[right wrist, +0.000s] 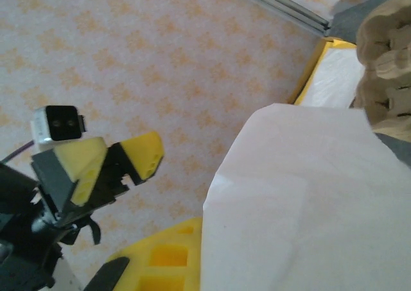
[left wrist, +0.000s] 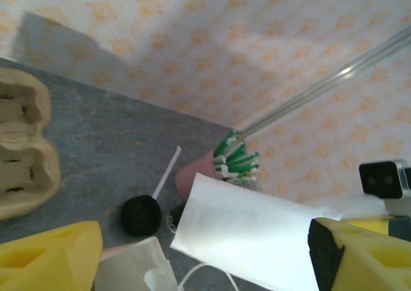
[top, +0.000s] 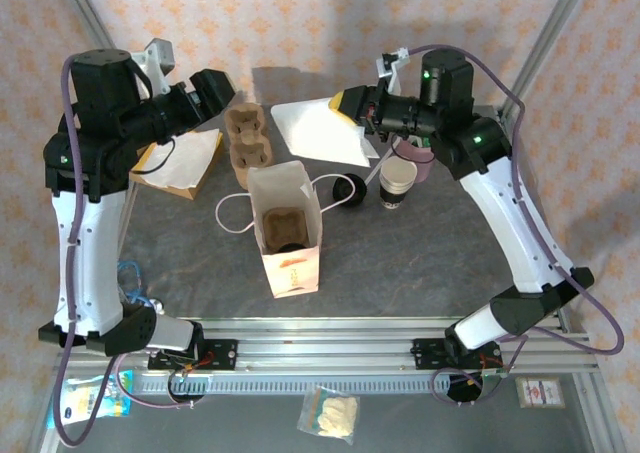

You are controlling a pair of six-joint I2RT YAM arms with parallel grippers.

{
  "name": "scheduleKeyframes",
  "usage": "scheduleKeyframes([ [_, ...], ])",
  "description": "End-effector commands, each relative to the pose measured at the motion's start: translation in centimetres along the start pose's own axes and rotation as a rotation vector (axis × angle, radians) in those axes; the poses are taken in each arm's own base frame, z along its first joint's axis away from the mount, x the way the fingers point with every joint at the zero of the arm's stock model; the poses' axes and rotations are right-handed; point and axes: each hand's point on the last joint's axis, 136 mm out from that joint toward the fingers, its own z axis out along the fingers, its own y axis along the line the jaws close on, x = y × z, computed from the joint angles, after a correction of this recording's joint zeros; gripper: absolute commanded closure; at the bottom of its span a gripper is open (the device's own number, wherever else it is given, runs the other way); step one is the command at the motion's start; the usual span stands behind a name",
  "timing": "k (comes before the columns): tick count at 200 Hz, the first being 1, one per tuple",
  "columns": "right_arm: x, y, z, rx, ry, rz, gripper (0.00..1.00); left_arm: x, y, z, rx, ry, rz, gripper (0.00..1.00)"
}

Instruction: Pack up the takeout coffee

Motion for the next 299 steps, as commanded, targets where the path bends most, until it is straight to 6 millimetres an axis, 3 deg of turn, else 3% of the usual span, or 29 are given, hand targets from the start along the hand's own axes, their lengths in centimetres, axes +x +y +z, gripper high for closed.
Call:
scheduleKeyframes([
  [1,0.4,4.1,-2.5,-0.090,-0.023,-0.169,1.00,0.6,-2.8,-1.4,0.156,-0.003,-0.041,0.15],
  [22,0.4,4.7,-2.9,-0.107,-0.043,-0.276,1.00,0.9,-3.7,-1.2,0.214,-0.008,-0.098,0.13],
  [52,0.0,5.4,-3.3,-0.126,-0.078,-0.377,1.00,1.9,-6.6,-0.9,0.301,0.025,-0.078,0.07],
  [73,-0.1,5.9,-3.4,-0.135,-0.091,-0.445,1.00,2.4,-6.9,-0.6,0.319,0.045,-0.135,0.06],
  [99,-0.2,5.9,-3.5,-0.111,-0.121,-0.573,1.00,2.9,-6.3,-0.4,0.379,0.030,-0.361,0.06],
  [118,0.5,5.9,-3.4,-0.087,-0.129,-0.671,1.00,3.3,-6.2,-0.5,0.444,0.030,-0.527,0.08],
  [145,1.9,6.2,-2.4,-0.081,-0.122,-0.734,1.00,3.6,-6.9,-1.0,0.434,0.032,-0.582,0.08],
  [205,4.7,6.8,-1.0,-0.092,-0.098,-0.790,1.00,6.3,-8.4,1.6,0.460,0.088,-0.760,0.08],
  [241,5.5,6.8,-1.6,-0.098,-0.110,-0.800,1.00,6.7,-9.1,2.5,0.454,0.095,-0.753,0.18],
  [299,5.3,6.9,-2.5,-0.077,-0.144,-0.821,1.00,6.9,-8.2,3.0,0.413,0.081,-0.747,0.45],
])
